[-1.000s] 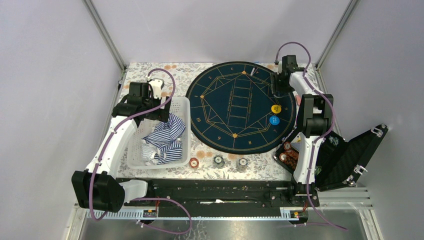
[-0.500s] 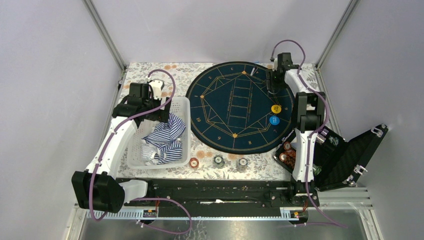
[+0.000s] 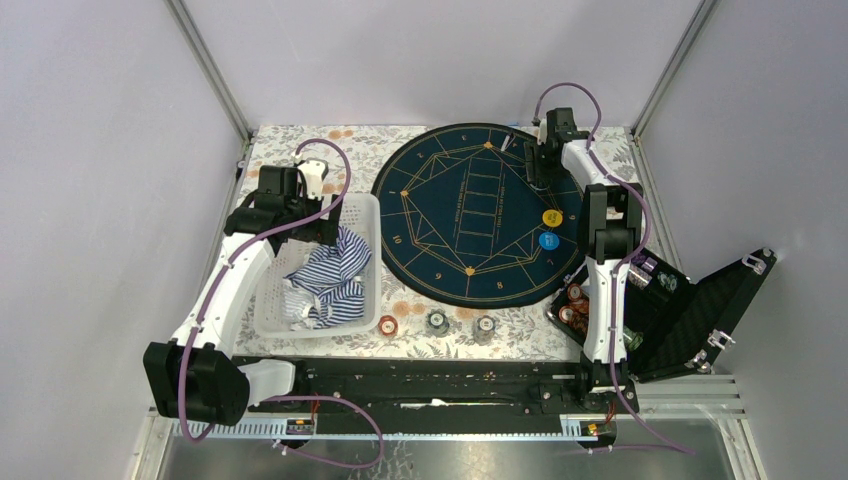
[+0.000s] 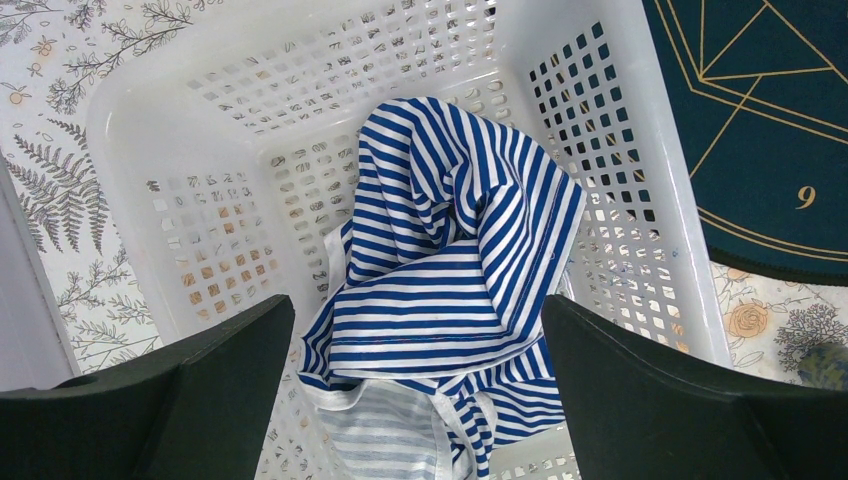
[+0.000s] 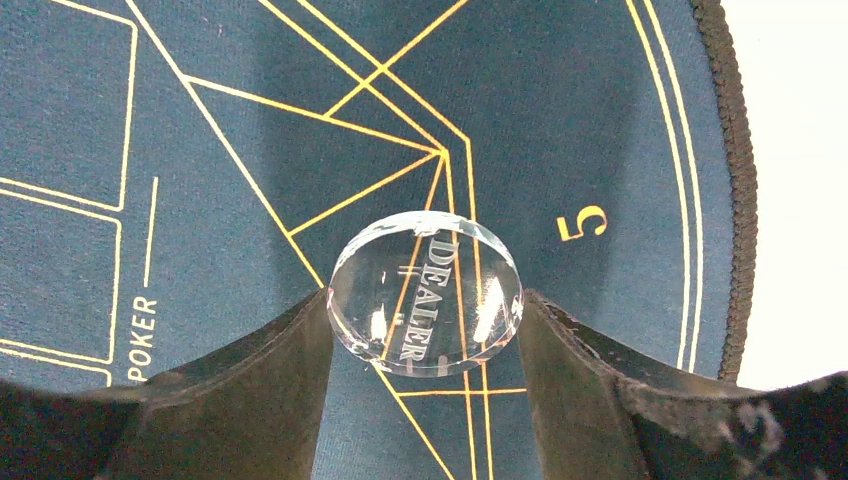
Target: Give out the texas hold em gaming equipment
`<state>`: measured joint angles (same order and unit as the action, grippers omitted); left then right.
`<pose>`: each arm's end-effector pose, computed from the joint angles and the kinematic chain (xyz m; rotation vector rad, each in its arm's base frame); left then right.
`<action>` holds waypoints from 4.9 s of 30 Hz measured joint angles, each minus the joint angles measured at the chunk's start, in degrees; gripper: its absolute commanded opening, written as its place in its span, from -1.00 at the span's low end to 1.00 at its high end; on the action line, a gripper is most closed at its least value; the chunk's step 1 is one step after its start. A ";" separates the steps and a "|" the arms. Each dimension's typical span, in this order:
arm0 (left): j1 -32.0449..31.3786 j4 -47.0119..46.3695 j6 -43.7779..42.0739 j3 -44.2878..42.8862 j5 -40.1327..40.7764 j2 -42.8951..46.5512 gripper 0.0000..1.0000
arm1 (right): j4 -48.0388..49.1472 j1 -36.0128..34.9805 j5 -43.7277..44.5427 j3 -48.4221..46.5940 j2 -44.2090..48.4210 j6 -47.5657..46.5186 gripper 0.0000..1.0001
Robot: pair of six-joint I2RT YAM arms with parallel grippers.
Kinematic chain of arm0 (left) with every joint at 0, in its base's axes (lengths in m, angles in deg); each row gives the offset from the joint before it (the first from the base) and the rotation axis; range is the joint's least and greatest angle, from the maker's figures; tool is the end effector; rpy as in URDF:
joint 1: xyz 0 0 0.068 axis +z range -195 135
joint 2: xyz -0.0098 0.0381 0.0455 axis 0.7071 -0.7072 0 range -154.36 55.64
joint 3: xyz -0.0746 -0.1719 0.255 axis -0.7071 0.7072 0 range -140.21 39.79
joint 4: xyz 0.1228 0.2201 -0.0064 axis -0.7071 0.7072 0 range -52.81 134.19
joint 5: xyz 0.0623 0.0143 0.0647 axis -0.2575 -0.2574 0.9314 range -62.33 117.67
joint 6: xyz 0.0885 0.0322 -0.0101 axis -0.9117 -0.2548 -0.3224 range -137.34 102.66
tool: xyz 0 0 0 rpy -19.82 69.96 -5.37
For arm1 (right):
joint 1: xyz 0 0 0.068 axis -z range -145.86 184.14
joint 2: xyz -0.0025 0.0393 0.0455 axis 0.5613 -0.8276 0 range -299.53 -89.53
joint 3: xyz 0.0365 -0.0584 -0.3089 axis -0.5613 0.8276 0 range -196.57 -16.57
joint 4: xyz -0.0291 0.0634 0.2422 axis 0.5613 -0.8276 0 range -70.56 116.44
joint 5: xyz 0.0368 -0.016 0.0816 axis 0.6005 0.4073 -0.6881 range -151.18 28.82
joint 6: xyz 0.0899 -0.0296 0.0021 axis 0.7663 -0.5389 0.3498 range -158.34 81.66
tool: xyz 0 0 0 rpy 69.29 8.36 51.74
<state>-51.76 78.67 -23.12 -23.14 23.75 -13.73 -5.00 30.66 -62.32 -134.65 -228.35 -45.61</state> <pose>0.2559 -0.0363 0.3176 0.2944 2.3883 -0.0903 0.5902 0.0377 0.1638 -0.2410 2.4695 -0.0033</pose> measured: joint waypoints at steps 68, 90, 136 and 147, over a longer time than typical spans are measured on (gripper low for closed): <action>0.22 0.00 0.00 0.72 -1.46 2.56 0.98 | 7.02 -0.35 -4.02 49.57 31.93 -7.04 0.08; 0.22 0.00 0.00 0.72 -1.46 2.56 0.98 | 7.78 -5.99 -4.33 50.03 31.98 -7.04 0.04; 0.22 0.00 -0.02 0.72 -1.88 2.49 0.98 | 6.51 1.40 -2.73 34.99 24.50 -2.03 0.70; 0.24 0.00 -0.02 0.72 -1.90 2.43 0.98 | 7.06 1.40 -1.49 37.44 23.28 -2.05 0.57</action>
<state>-51.52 78.67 -23.14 -22.42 21.85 -11.30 2.06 32.06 -63.81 -97.21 -205.08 -47.66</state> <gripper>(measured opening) 0.988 0.803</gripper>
